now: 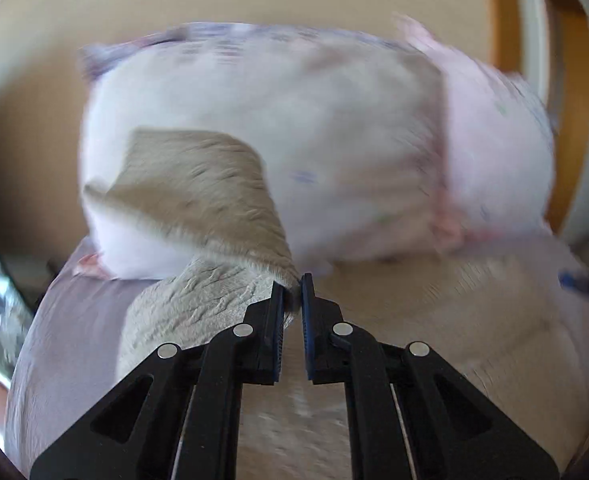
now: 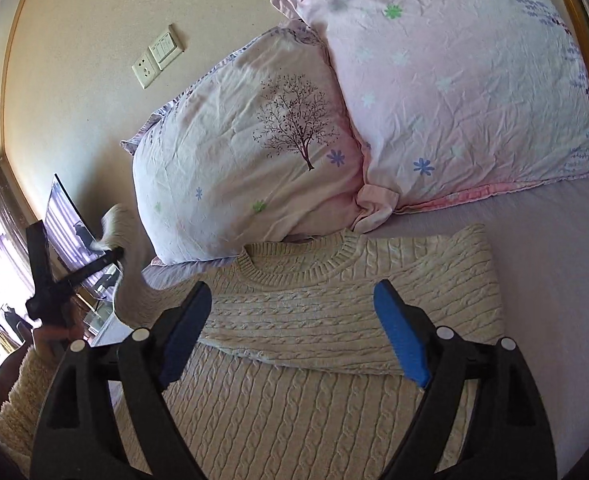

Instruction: Fold small clothes

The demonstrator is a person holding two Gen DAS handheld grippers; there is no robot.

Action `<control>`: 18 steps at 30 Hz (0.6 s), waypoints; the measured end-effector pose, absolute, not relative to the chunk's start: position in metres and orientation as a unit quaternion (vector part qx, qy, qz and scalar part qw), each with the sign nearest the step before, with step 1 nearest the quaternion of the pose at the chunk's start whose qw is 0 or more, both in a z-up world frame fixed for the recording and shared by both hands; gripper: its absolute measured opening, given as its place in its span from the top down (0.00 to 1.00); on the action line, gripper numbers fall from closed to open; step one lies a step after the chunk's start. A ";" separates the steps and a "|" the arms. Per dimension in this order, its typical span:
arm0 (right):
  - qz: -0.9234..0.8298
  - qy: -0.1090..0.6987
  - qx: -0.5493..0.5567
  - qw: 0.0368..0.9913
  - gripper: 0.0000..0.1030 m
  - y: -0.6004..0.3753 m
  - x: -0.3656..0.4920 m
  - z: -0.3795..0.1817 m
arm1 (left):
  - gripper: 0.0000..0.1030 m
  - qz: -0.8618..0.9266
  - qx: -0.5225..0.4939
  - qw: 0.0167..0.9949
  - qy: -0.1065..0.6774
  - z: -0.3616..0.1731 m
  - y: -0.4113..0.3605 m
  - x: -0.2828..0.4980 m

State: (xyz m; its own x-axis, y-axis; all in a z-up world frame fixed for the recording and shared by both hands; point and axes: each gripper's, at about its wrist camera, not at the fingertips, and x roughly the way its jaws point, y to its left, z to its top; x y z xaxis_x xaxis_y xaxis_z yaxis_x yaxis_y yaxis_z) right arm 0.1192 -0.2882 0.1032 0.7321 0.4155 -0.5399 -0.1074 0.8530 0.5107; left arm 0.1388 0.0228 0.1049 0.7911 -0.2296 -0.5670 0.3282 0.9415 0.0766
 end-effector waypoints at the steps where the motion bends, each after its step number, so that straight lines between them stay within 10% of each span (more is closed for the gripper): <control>1: 0.142 0.346 0.239 0.896 0.19 -0.291 0.122 0.098 | 0.92 -0.185 0.134 0.926 0.299 0.087 -0.017 0.127; 6: 0.104 0.386 0.278 0.873 0.30 -0.316 0.127 0.074 | 0.89 -0.256 0.201 0.888 0.326 0.043 -0.064 0.085; 10: 0.087 0.421 0.309 0.848 0.46 -0.326 0.142 0.055 | 0.47 -0.217 0.102 0.911 0.335 0.057 0.005 0.078; 15: 0.058 0.463 0.307 0.830 0.55 -0.315 0.181 0.031 | 0.39 -0.147 -0.006 0.912 0.382 0.053 0.091 0.062; 18: 0.044 0.475 0.289 0.830 0.81 -0.303 0.197 0.020 | 0.37 -0.116 -0.046 0.903 0.410 0.041 0.124 0.047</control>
State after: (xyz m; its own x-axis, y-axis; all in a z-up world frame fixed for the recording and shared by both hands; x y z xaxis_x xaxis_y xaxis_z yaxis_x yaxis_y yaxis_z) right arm 0.1968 -0.3033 0.0200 0.5458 0.3469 -0.7627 0.2010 0.8295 0.5211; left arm 0.0471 0.1235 0.0407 0.6366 -0.2486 -0.7301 0.1723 0.9685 -0.1795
